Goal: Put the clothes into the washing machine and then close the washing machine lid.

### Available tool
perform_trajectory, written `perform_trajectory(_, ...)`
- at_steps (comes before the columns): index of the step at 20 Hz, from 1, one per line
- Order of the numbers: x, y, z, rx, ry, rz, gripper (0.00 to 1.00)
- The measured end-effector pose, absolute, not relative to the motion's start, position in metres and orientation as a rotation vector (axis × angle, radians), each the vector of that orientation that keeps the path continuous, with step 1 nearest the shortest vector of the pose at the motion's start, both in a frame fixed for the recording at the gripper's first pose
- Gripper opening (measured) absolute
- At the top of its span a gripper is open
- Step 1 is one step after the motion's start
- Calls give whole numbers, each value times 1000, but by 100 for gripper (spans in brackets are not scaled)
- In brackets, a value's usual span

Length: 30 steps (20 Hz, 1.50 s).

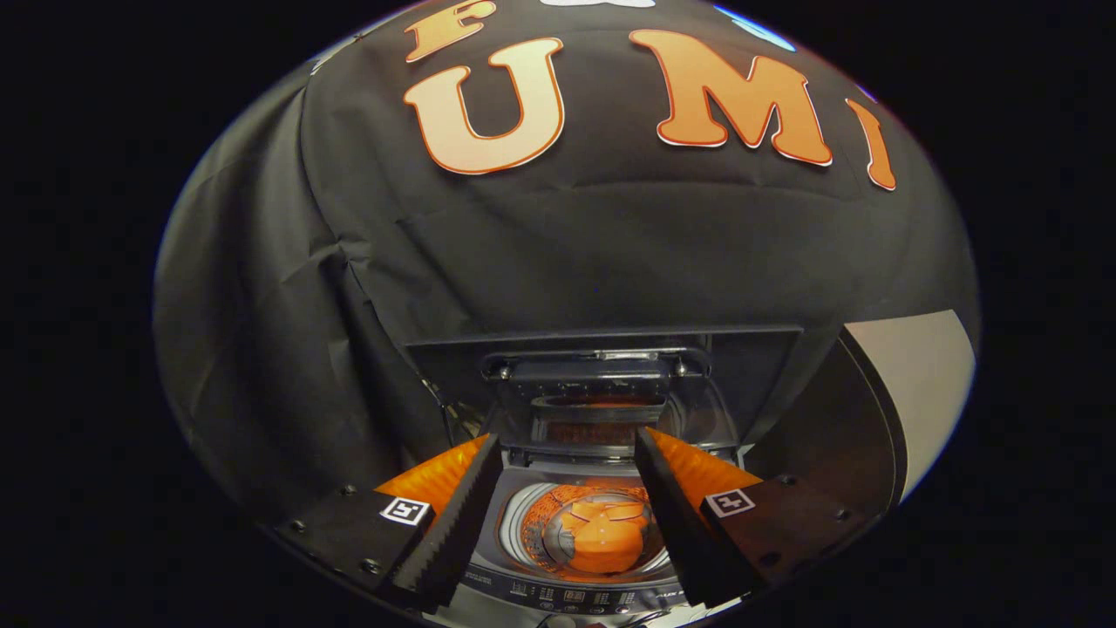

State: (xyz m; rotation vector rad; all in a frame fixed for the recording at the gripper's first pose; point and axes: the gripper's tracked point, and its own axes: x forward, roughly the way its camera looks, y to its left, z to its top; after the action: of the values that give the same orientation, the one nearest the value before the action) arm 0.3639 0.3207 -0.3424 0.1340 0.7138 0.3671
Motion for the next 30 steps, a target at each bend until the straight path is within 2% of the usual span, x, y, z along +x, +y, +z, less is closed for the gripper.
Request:
perform_trajectory(13, 433, 320, -306, 89, 579, 335, 99)
perform_trajectory(21, 482, 335, -325, 66, 564, 312, 99)
perform_trajectory(30, 492, 338, -343, 89, 574, 273, 99)
